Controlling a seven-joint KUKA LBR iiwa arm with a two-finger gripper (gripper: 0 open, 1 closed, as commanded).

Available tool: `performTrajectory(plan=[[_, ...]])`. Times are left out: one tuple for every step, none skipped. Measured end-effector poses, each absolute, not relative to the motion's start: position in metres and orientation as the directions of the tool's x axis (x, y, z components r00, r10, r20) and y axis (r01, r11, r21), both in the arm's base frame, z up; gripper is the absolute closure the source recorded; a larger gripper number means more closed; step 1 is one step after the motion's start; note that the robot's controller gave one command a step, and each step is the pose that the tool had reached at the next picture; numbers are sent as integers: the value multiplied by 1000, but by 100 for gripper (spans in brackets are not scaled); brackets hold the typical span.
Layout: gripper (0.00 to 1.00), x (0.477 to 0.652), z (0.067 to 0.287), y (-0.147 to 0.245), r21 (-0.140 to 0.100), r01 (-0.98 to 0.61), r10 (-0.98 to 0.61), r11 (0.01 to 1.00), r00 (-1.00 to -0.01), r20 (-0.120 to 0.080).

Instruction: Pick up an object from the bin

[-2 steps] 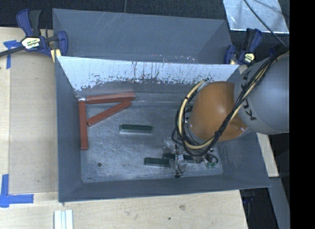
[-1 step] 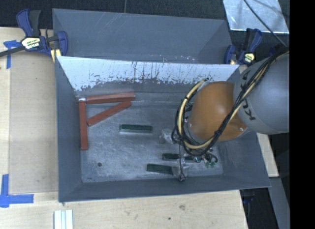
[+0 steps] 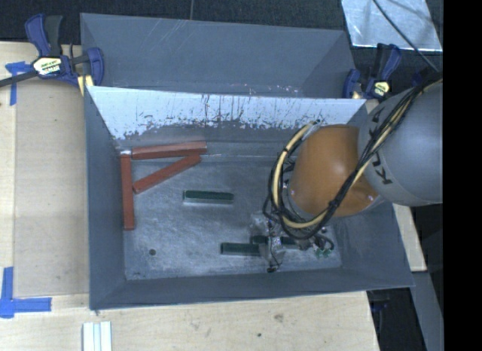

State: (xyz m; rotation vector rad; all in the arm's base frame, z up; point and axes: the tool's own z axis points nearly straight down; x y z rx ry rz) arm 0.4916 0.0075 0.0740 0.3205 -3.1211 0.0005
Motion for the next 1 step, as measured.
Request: performTrajectory(plan=[[0,493,72,8,-1,-203,-203,979,-979,-6]])
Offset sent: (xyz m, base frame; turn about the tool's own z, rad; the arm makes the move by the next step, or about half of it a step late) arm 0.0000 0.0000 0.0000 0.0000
